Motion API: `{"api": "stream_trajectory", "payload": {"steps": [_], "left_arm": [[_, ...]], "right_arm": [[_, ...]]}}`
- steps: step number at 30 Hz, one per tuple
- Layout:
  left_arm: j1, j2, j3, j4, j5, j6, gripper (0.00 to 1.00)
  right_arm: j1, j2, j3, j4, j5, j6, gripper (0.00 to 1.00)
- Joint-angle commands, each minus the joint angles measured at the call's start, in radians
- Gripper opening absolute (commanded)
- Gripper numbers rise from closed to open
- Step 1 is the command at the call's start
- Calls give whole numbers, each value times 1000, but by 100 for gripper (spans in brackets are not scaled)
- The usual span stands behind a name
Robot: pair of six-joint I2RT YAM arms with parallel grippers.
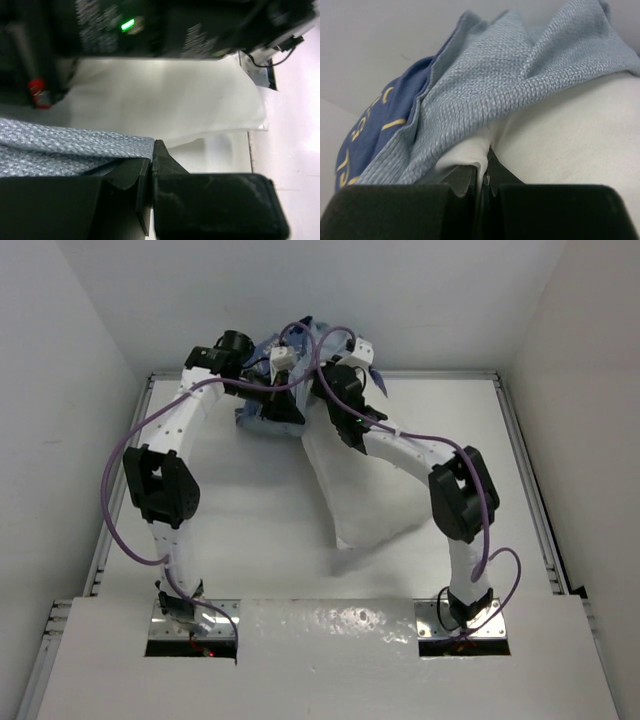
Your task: Put the pillow into the pillowcase
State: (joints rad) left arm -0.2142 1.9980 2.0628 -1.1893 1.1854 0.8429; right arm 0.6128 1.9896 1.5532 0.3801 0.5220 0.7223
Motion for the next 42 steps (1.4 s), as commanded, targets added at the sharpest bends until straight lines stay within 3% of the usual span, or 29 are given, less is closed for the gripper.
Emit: {"api": "stream_trajectory", "payload": {"steps": [1, 5, 8, 10, 11, 15, 17, 19, 20, 23, 24, 25, 27, 29, 30, 31, 32, 34, 36, 40, 42], "left_arm": [[-7, -67, -35, -128, 99, 65, 0], [-22, -96, -66, -128, 37, 74, 0], [-39, -100, -66, -130, 13, 78, 0], [-36, -105, -41, -130, -1, 49, 26], [-33, -108, -26, -130, -36, 30, 49], [4, -131, 77, -130, -138, 15, 69], [32, -134, 149, -128, -174, 16, 77], [45, -131, 236, -127, -210, 10, 79], [47, -130, 259, -121, -216, -10, 90], [65, -142, 301, -11, -237, -133, 91], [76, -159, 280, 99, -274, -186, 91], [81, -168, 260, 164, -311, -246, 100], [98, -165, 215, 278, -412, -437, 97], [116, -160, 165, 437, -597, -592, 75], [133, -151, 119, 507, -654, -629, 65], [137, -140, 108, 526, -764, -660, 52], [139, -116, 100, 539, -808, -703, 49], [141, -94, 92, 568, -883, -728, 47], [141, -79, 59, 612, -900, -755, 49], [141, -58, 2, 697, -879, -777, 71], [131, -21, 10, 752, -842, -794, 74]], "right_arm": [[-25, 5, 82, 79, 81, 78, 0], [-45, -11, 50, 94, 49, 106, 0], [-53, 0, 74, 91, -57, 18, 0], [-53, -18, 9, 101, -170, -18, 0], [-53, -58, -39, 141, -212, -43, 0], [-53, -173, -286, 246, -338, -107, 0], [-53, -216, -364, 246, -407, -164, 22], [-53, -238, -374, 203, -439, -205, 40], [-53, -259, -366, 148, -439, -242, 55], [-51, -284, -328, 61, -413, -300, 68], [-51, -297, -306, 40, -406, -308, 70], [-50, -304, -295, 19, -392, -308, 70], [-30, -313, -256, -61, -376, -314, 61], [22, -307, -231, -130, -314, -334, 42], [42, -289, -207, -151, -289, -337, 27], [57, -273, -190, -173, -271, -333, 24], [88, -255, -168, -217, -249, -325, 24], [110, -190, -108, -259, -217, -276, 52], [145, -147, -50, -320, -180, -235, 72], [231, -19, -9, -348, -44, -251, 84], [263, 35, 46, -375, 39, -242, 86]]}}
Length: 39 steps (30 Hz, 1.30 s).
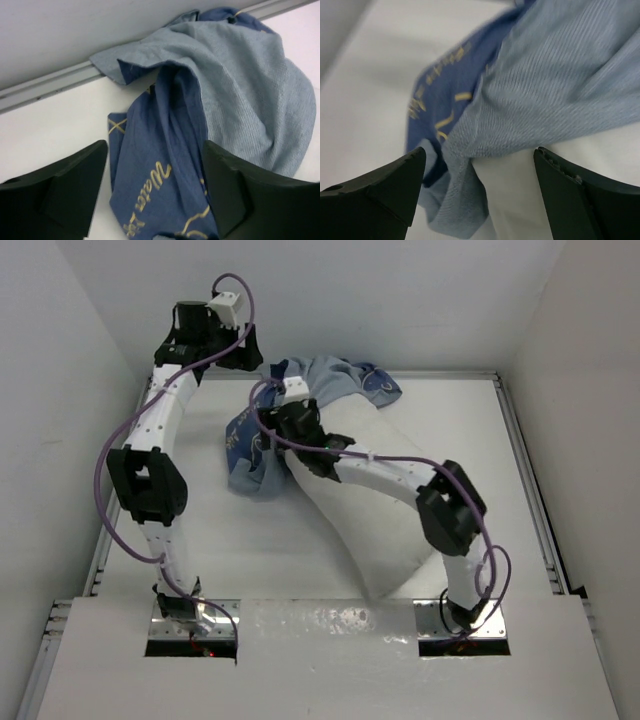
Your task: Put the pillow into the pillowcase
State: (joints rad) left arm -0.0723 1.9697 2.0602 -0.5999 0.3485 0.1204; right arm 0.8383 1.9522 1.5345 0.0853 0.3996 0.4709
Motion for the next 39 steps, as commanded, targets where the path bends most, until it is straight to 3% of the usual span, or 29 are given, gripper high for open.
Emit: {"api": "stream_trajectory", "payload": {"steps": [1, 6, 9, 10, 11, 14, 17, 18, 20, 21, 25, 28, 31, 33, 36, 39], "left_arm": [[-18, 24, 27, 176, 30, -76, 77], [-70, 175, 129, 245, 139, -145, 87], [-72, 253, 130, 275, 153, -202, 86], [-73, 285, 129, 276, 153, -199, 86], [-78, 297, 123, 273, 153, -193, 85], [-83, 336, 112, 264, 181, -183, 73], [-83, 347, 94, 267, 201, -183, 49], [-83, 348, 92, 270, 208, -185, 27], [-78, 347, 95, 284, 214, -199, 4], [-75, 347, 101, 287, 216, -206, 0], [-51, 296, 184, 321, 155, -199, 0], [-50, 241, 279, 344, 77, -130, 0], [-52, 192, 380, 303, 79, -42, 0], [-53, 126, 364, 269, 107, 16, 0], [-55, 46, 305, 123, 147, 146, 0], [-50, 14, 263, -130, 103, 272, 0]], "right_arm": [[45, 102, 91, -116, 206, 35, 88], [79, 232, 193, -199, 442, 55, 95], [76, 281, 196, -159, 464, 13, 84], [73, 293, 197, -147, 466, 5, 75], [73, 316, 208, -151, 467, 0, 47], [55, 306, 193, -196, 438, 32, 0], [13, 228, 48, -127, 330, 60, 0], [-2, 156, -5, -93, 288, 51, 0], [-57, 79, -135, 33, 195, 32, 0], [-80, 15, -163, 53, 112, 22, 0], [-265, -82, -165, -22, 22, 3, 0], [-367, -119, -64, -70, 12, -70, 0], [-380, -159, -10, -76, 5, -216, 0], [-380, -188, -36, -79, -68, -245, 0], [-351, -258, -120, -56, -114, -233, 0], [-264, -321, -275, 33, -84, -255, 0]]}}
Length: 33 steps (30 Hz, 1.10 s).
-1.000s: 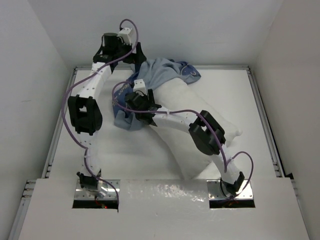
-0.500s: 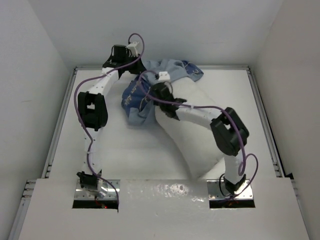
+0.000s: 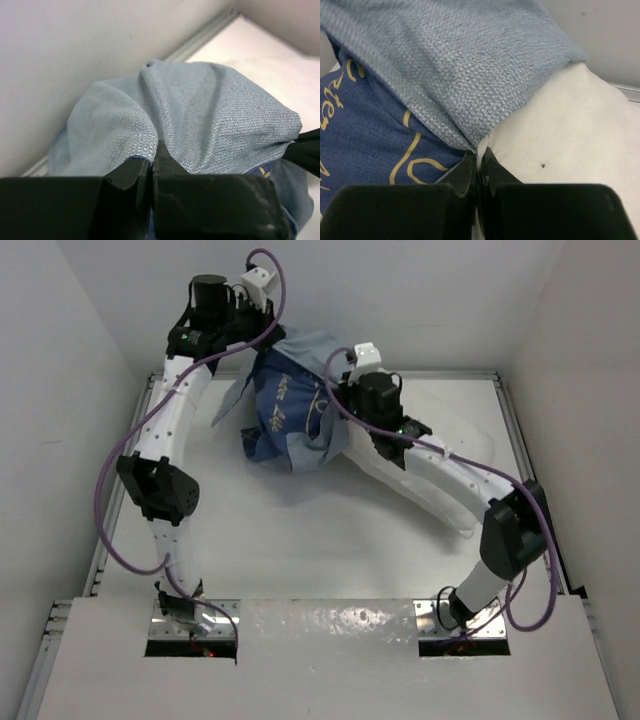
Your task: Put the pillow into the pillowcase
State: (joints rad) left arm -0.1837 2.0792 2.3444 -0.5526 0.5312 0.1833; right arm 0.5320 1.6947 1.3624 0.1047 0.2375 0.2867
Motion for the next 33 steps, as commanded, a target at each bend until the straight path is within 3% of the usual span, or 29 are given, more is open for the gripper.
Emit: {"api": "stream_trajectory", "payload": {"steps": [1, 4, 7, 8, 10, 13, 15, 16, 17, 19, 23, 24, 25, 28, 30, 33], "left_arm": [[62, -105, -48, -299, -101, 238, 0], [84, -166, -204, -496, -119, 335, 0], [92, -251, -316, -636, -183, 421, 0], [92, -296, -333, -661, -245, 444, 0], [90, -339, -375, -714, -368, 461, 0], [87, -418, -433, -765, -537, 493, 0], [86, -497, -532, -762, -614, 504, 0], [87, -552, -616, -761, -646, 518, 0], [87, -579, -661, -753, -654, 525, 0], [89, -654, -816, -722, -662, 550, 0], [93, -706, -967, -652, -715, 536, 2], [96, -699, -956, -646, -708, 536, 11], [96, -694, -933, -647, -692, 541, 41], [96, -648, -757, -655, -579, 570, 74], [96, -584, -575, -641, -463, 565, 80], [84, -472, -368, -555, -320, 483, 82]], "right_arm": [[75, -70, -155, 30, 83, -79, 0], [198, -64, -194, 33, 1, -147, 0], [253, -69, -195, -20, -185, -182, 58], [253, -79, -197, -34, -261, -157, 84], [252, -134, -197, -49, -277, -181, 97], [226, -223, -180, -86, -288, -239, 99], [157, -256, -137, -130, -387, -244, 98], [91, -253, -91, -167, -485, -236, 94], [60, -227, -62, -190, -525, -238, 81], [8, -184, 18, -253, -567, -274, 74], [-50, -35, 125, -271, -601, -295, 95], [-96, -9, 153, -231, -630, -250, 97], [-121, 18, 174, -212, -668, -223, 99], [-197, 170, 353, -243, -834, -144, 99], [-207, 279, 500, -339, -882, -176, 99], [-205, 341, 521, -279, -929, -137, 99]]}}
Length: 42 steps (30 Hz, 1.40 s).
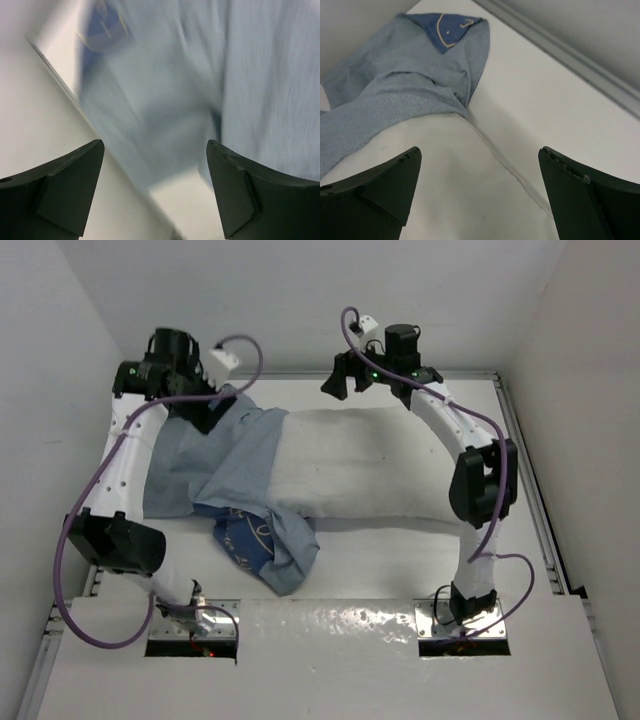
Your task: Put the pillow into the pillowcase
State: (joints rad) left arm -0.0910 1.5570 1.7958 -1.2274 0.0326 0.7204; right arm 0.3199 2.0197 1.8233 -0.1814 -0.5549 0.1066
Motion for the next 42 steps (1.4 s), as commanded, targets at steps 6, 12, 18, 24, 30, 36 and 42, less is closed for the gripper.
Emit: {"api": "stream_trajectory", "payload": {"steps": [6, 12, 18, 24, 30, 36, 42], "left_arm": [[-177, 304, 303, 57, 190, -110, 79], [-177, 390, 226, 177, 195, -245, 84], [-177, 457, 246, 175, 207, -277, 39], [-179, 420, 269, 204, 253, -276, 0], [-179, 348, 310, 302, 300, -250, 0], [-216, 261, 313, 344, 466, -150, 0], [-242, 180, 266, 252, 584, -30, 0]], "right_arm": [[10, 73, -5, 33, -192, 108, 99], [53, 24, -172, -15, -226, 44, 99], [116, -3, -269, -69, -102, 15, 86], [139, -25, -317, -49, -73, 77, 0], [212, -172, -458, 13, 24, 50, 0], [295, -298, -596, 241, 136, 143, 0], [217, -331, -677, 665, 285, 420, 0]]}}
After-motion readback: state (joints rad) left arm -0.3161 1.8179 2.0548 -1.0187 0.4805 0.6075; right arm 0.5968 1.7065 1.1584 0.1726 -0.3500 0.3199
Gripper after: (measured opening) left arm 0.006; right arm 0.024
